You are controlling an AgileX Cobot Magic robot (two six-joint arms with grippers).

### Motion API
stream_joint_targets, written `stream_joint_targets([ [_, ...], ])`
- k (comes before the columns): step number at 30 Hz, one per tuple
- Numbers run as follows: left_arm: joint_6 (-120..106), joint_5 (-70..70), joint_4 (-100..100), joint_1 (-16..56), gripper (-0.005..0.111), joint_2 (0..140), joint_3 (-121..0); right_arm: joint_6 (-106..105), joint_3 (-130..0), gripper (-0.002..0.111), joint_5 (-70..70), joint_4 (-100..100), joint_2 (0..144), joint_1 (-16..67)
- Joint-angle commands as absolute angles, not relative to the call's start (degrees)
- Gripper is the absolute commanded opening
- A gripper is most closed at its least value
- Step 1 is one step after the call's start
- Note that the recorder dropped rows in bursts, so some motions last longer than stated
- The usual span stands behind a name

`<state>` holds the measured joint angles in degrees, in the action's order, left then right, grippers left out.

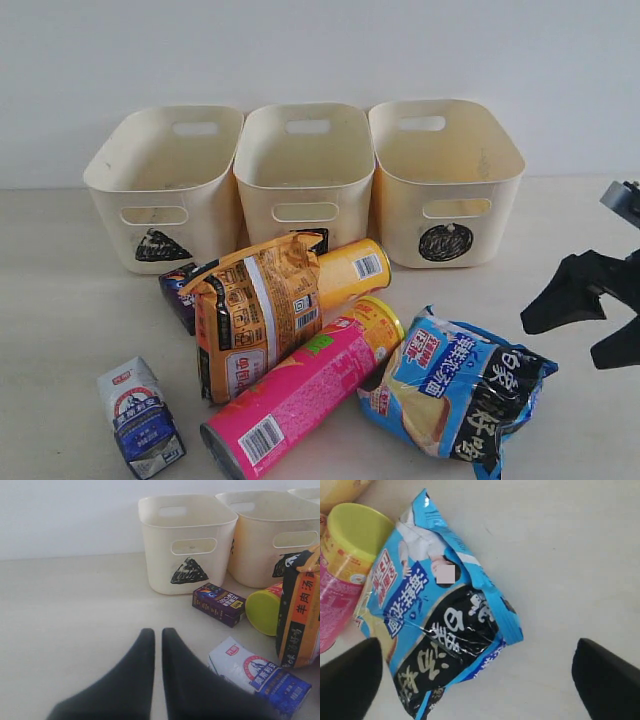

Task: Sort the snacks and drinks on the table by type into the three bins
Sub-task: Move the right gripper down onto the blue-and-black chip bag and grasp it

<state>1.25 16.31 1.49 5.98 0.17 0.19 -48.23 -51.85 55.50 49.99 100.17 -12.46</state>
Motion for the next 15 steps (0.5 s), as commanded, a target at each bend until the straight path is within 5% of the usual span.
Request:
stream_joint_targets([
  [1,1.7,16.0,1.1,5.8,0.004,0.0,0.0,-46.6,-52.0,0.096,53.3,50.5,102.3,-12.0],
  [15,1.7,15.9,1.1,5.8,0.004,0.0,0.0,-47.5,-52.0,0.094,45.5,53.7,108.1,-7.3],
])
